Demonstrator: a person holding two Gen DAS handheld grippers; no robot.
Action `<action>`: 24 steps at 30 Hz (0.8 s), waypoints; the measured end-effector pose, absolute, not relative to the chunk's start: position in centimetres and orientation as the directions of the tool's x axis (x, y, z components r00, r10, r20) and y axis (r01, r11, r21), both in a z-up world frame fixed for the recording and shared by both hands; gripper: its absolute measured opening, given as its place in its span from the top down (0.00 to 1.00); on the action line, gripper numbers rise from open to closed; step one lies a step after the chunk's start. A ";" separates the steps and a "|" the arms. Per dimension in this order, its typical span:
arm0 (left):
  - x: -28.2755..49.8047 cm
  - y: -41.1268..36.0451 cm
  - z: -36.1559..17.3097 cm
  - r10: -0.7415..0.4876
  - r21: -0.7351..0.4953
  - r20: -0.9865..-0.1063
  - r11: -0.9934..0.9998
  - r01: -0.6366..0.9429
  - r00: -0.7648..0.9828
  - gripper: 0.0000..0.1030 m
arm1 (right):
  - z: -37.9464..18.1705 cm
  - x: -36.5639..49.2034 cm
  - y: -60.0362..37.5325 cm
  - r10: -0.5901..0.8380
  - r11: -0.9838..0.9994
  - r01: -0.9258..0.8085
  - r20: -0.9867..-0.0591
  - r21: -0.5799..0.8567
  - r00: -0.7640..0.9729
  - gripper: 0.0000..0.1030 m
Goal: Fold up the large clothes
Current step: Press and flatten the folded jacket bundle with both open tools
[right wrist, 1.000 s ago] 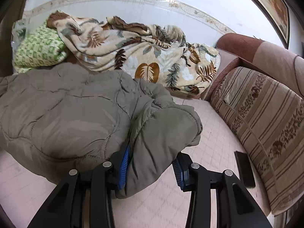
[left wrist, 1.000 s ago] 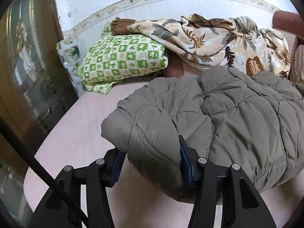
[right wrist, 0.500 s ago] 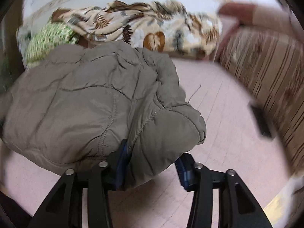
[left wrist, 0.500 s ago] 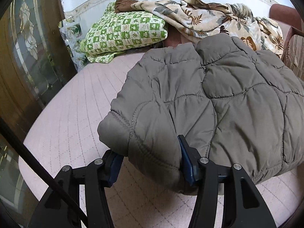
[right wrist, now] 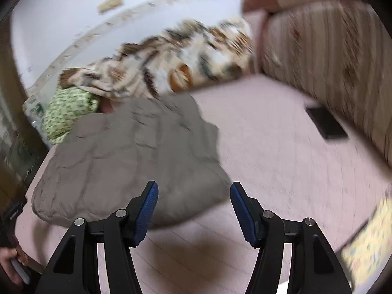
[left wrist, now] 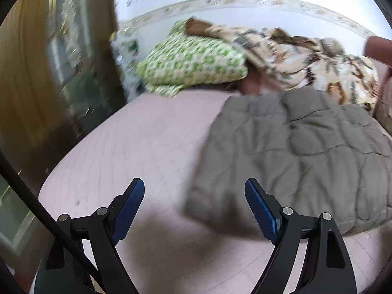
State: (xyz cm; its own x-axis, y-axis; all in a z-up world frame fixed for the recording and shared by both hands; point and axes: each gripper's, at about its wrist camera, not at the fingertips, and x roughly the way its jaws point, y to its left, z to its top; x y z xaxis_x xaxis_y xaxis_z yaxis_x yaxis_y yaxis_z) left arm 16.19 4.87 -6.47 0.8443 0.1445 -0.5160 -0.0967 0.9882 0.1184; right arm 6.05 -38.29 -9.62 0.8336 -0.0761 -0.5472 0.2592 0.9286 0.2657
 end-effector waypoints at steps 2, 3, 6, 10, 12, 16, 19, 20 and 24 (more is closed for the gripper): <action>16.7 2.7 -6.4 0.102 0.139 -0.514 0.990 -0.035 0.852 0.19 | -8.8 7.3 -36.5 -0.090 0.955 0.226 -0.542 0.190 0.836 0.36; 17.2 1.6 -6.6 0.083 0.151 -0.522 0.989 -0.004 0.849 0.19 | -8.7 8.1 -35.9 -0.101 0.963 0.220 -0.543 0.157 0.833 0.36; 19.1 -0.1 -8.1 0.074 0.175 -0.576 0.984 0.033 0.814 0.19 | -9.4 10.6 -35.8 -0.102 0.964 0.225 -0.584 0.140 0.805 0.36; 21.2 0.9 -10.4 0.075 0.127 -0.662 0.992 0.012 0.746 0.09 | -13.6 12.5 -38.4 -0.087 0.930 0.315 -0.723 0.187 0.685 0.34; 21.3 1.0 -10.3 0.066 0.112 -0.664 0.994 0.011 0.745 0.08 | -14.3 12.3 -39.7 -0.029 0.907 0.324 -0.728 0.269 0.685 0.34; 20.0 0.7 -8.9 0.067 0.110 -0.602 0.994 0.000 0.796 0.09 | -13.1 11.3 -39.8 -0.044 0.895 0.331 -0.681 0.298 0.731 0.33; 18.9 -0.2 -7.1 0.046 0.116 -0.524 0.993 0.017 0.851 0.09 | -11.1 10.4 -38.6 -0.082 0.913 0.302 -0.603 0.275 0.794 0.33; 18.6 -0.6 -6.6 0.035 0.113 -0.503 0.993 0.026 0.863 0.09 | -10.6 10.4 -38.0 -0.094 0.920 0.294 -0.580 0.260 0.809 0.33; 19.1 -3.9 -6.1 -0.041 0.101 -0.506 0.989 0.106 0.862 0.09 | -9.0 11.7 -35.2 -0.073 0.953 0.215 -0.526 0.214 0.847 0.31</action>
State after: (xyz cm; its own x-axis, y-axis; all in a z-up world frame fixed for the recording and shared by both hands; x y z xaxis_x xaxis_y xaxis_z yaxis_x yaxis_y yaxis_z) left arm 19.10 -3.92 -6.13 0.8615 -0.0412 -0.5060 0.1064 0.9892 0.1006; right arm 11.73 -35.18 -9.01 0.8474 -0.0732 -0.5259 0.2151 0.9528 0.2140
